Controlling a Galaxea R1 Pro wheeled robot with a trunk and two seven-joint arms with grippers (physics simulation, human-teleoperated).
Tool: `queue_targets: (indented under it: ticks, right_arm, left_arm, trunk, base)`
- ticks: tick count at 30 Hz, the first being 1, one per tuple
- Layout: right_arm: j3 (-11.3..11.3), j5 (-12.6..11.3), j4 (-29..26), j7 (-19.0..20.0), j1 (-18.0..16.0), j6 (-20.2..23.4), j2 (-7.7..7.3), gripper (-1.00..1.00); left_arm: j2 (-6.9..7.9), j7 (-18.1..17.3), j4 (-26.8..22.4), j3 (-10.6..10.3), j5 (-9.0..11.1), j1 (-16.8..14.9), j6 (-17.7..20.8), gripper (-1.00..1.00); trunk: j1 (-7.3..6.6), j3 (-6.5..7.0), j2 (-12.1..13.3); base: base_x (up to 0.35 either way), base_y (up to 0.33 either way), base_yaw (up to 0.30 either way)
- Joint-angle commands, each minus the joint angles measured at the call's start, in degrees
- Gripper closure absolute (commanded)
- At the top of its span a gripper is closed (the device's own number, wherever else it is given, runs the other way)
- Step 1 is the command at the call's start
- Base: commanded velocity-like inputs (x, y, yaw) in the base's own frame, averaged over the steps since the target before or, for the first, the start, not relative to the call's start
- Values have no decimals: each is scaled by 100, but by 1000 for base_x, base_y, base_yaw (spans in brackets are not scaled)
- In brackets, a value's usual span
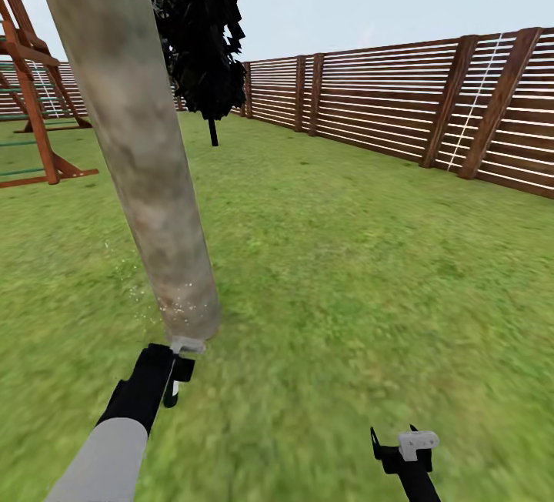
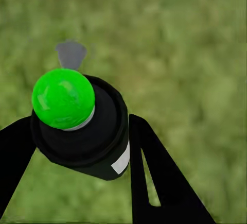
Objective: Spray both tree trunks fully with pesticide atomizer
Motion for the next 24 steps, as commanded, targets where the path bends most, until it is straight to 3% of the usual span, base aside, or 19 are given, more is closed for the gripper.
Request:
queue_targets:
  ticks: [1,3,5,10,11,15,17,19,22,24]
  right_arm:
    - [0,1,0,0,0,0,0,-100]
    - [0,1,0,0,0,0,0,-100]
    - [0,4,0,0,2,0,0,-100]
    - [0,2,0,0,2,0,0,-100]
    - [0,2,0,0,2,-1,0,-100]
    - [0,3,0,0,4,0,0,-100]
    - [0,5,0,0,5,0,0,-100]
    - [0,5,0,0,7,0,0,-100]
    - [0,1,0,0,6,0,0,-100]
    - [0,3,0,0,8,0,0,-100]
  left_arm:
    - [141,-7,-67,8,68,8,14,100]
    - [268,-11,-159,15,84,12,19,100]
    - [239,-5,-309,-7,86,7,21,100]
    - [-270,-4,-794,-55,101,-42,259,100]
    - [-304,-16,-852,-58,109,-46,285,100]
    - [-215,-49,-1203,-4,95,-40,321,100]
    - [-89,-61,-1539,7,103,-37,704,100]
    - [-59,-64,-1762,-35,108,-37,1072,100]
    - [-126,-80,-1987,-418,128,-36,1282,100]
    - [-141,-192,-2005,-511,130,-39,1305,100]
  trunk:
    - [0,0,0]
    - [0,0,0]
    - [0,0,0]
    - [0,0,0]
    - [0,0,0]
    - [0,0,0]
    - [0,0,0]
    - [0,0,0]
    - [0,0,0]
    - [0,0,0]
  base:
    - [0,0,0]
    - [0,0,0]
    - [0,0,0]
    - [-260,0,0]
    - [-332,0,0]
    - [-129,0,0]
    - [-7,0,0]
    - [-2,0,0]
    - [-19,0,0]
    - [-216,0,0]
